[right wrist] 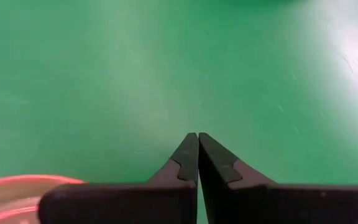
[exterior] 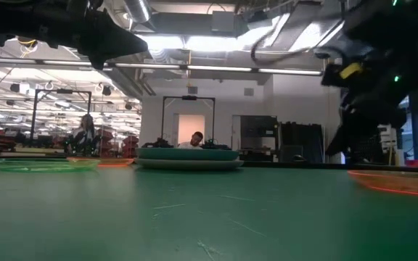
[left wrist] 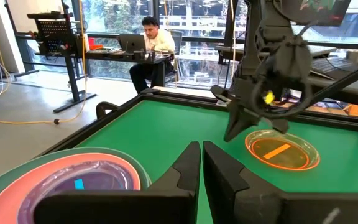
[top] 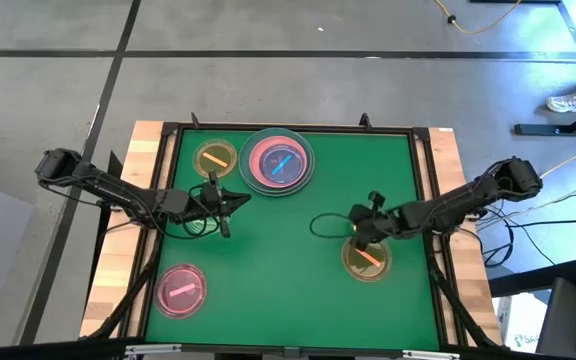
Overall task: Stack plastic plates
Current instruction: Stack the bottom orange plate on top of the blue plate
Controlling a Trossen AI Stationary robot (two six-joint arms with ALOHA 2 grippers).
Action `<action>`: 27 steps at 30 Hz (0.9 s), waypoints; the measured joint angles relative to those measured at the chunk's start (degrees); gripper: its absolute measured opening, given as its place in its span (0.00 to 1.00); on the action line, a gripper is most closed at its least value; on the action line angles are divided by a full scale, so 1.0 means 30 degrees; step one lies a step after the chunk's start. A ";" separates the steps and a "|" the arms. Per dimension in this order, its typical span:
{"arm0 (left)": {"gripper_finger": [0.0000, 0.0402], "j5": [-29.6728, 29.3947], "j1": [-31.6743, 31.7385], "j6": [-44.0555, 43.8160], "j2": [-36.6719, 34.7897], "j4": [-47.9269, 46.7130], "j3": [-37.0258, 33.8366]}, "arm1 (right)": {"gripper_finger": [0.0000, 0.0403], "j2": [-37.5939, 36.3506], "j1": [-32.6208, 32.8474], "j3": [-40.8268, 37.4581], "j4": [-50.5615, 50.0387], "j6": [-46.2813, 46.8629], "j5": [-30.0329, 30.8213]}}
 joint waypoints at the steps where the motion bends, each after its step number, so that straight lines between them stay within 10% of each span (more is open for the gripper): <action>1: 0.03 0.0007 0.0000 0.0000 0.0000 0.0000 0.0000 | 0.01 0.0000 0.0291 0.0265 -0.0037 -0.0180 -0.0135; 15: 0.03 0.0007 0.0000 0.0004 0.0000 0.0074 0.0000 | 0.00 0.0824 0.9052 0.5374 -0.2175 -0.0298 0.0099; 27: 0.03 -0.0001 0.0000 0.0007 0.0002 0.0066 0.0000 | 0.00 0.7311 1.0265 1.2646 -1.2226 0.2505 -0.1210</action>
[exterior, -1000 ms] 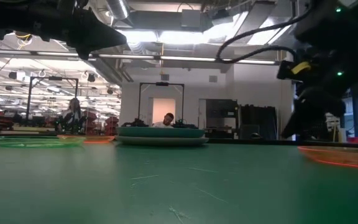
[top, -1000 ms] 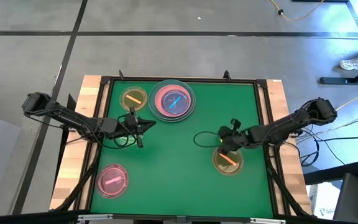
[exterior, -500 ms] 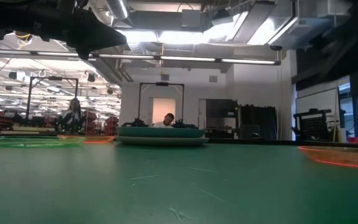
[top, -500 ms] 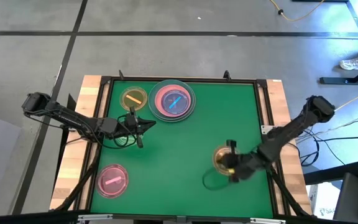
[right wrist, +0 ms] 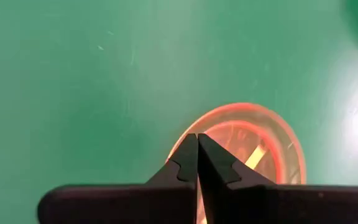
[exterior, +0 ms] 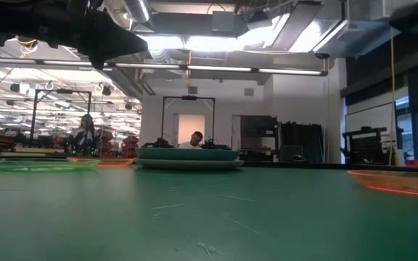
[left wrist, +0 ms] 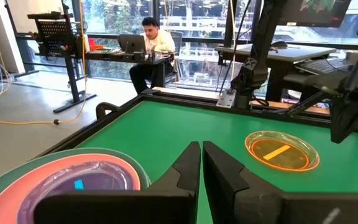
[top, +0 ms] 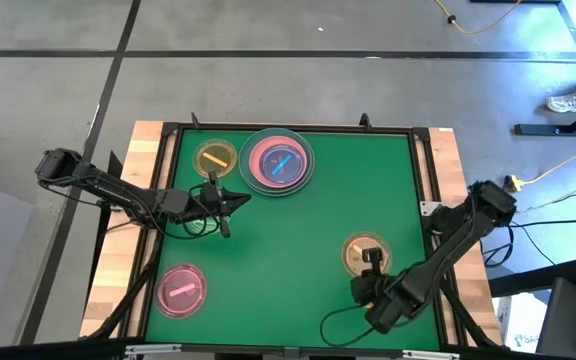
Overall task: Stack plastic plates
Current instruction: Stack the bottom orange plate on top of the blue plate
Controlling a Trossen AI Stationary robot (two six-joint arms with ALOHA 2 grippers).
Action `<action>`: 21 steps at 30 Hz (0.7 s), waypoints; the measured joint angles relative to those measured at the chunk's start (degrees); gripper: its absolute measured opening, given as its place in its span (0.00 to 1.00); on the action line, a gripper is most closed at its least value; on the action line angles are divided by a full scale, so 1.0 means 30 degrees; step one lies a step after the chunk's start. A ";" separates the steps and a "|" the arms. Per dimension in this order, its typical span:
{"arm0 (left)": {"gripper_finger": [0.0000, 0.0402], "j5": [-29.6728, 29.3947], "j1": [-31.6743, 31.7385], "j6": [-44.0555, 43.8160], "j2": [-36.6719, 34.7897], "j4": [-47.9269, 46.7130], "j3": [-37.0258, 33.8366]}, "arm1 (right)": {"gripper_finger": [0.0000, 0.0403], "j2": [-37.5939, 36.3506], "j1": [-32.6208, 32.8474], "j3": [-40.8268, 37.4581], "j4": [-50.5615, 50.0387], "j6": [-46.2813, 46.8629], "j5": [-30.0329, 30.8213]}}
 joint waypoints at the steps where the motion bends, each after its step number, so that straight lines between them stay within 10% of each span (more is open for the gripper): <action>1: 0.03 0.0001 0.0000 -0.0005 0.0001 0.0000 0.0000 | 0.00 0.0181 -0.0007 0.0004 -0.0122 0.0680 -0.0101; 21: 0.03 0.0007 0.0000 -0.0007 -0.0001 -0.0029 0.0000 | 0.48 0.0601 -0.0175 -0.2451 0.2464 0.4017 -0.2945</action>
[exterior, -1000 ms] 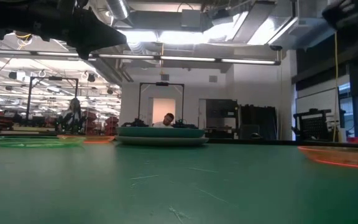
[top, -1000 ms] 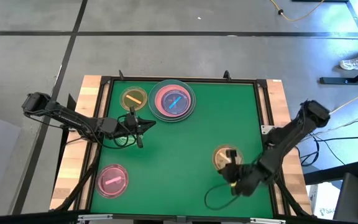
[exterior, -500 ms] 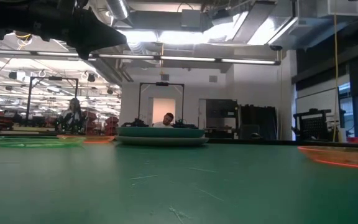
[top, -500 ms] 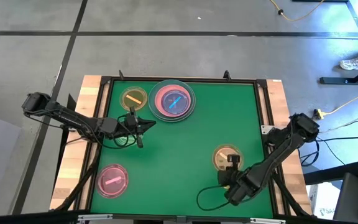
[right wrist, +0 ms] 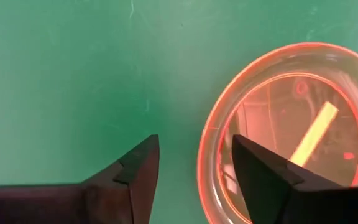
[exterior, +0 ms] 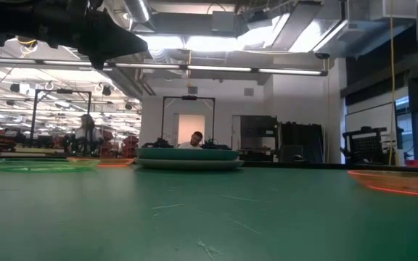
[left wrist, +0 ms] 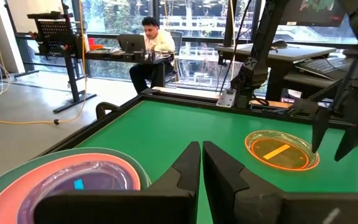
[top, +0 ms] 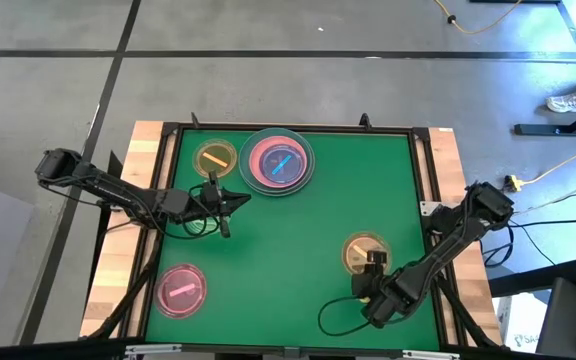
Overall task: Stack plastic plates
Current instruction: Stack the bottom orange plate on top of the blue plate
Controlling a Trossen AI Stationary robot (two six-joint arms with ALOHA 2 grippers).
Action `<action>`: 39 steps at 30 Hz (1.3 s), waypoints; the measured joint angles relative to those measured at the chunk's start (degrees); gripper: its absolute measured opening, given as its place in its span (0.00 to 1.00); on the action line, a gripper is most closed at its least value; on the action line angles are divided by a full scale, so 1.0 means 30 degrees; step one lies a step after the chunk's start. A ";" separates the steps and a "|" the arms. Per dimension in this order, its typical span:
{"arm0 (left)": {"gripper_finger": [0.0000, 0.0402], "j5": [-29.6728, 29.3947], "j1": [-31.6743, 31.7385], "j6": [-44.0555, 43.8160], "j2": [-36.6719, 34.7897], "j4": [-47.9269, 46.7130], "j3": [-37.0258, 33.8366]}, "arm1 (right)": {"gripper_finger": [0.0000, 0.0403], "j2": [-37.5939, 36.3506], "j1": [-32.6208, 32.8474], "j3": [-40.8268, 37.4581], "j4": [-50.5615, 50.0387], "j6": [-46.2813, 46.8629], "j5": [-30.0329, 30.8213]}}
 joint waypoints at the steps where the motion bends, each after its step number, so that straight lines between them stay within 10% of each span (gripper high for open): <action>1: 0.03 0.0000 0.0000 0.0000 0.0006 0.0000 0.0000 | 0.48 0.0000 0.0000 -0.0154 0.0269 -0.0003 0.0000; 21: 0.03 0.0000 0.0000 0.0000 -0.0001 0.0007 0.0000 | 0.02 0.0000 0.0036 -0.1975 0.0930 -0.2189 0.1314; 39: 0.03 0.0000 0.0000 0.0000 -0.0001 0.0015 0.0000 | 0.01 0.0000 -0.1567 -0.0547 0.0381 -0.6921 0.5154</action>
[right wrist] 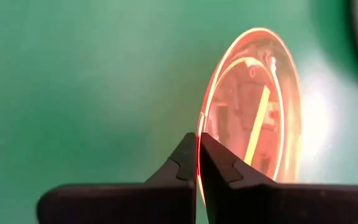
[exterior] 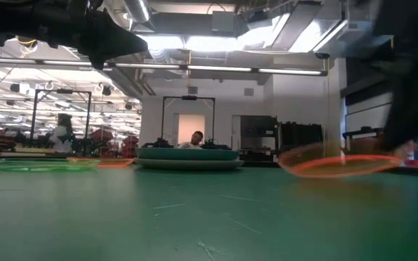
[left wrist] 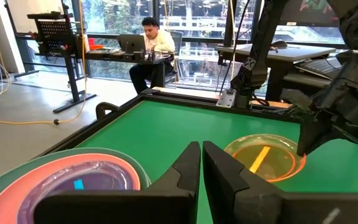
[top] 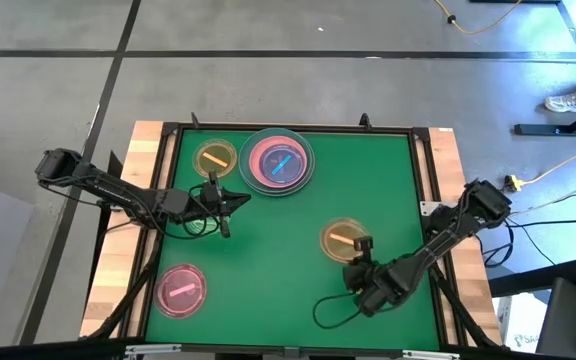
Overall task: Stack plastic plates
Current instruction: Stack the bottom orange plate on top of the blue plate
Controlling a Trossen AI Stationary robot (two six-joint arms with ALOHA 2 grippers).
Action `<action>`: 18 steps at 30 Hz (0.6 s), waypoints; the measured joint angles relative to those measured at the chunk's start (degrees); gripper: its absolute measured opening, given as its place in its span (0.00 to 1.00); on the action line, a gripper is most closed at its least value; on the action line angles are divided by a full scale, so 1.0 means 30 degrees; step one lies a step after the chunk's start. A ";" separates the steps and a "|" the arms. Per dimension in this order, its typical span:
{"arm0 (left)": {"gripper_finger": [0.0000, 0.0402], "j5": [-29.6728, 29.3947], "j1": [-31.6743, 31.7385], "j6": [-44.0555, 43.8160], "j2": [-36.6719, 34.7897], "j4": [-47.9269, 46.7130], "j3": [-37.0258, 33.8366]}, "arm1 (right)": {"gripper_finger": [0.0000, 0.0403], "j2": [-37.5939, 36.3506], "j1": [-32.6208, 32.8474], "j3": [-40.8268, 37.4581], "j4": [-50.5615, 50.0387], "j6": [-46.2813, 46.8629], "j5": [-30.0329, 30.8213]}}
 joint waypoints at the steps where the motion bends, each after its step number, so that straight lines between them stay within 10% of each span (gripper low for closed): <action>1: 0.03 0.0000 0.0000 0.0000 0.0000 -0.0003 0.0000 | 0.01 0.0000 -0.0352 0.0128 0.0019 -0.0485 0.0280; 18: 0.03 0.0000 0.0000 0.0000 0.0000 -0.0007 0.0000 | 0.00 0.0000 -0.7773 0.0722 0.7430 -1.3398 0.2439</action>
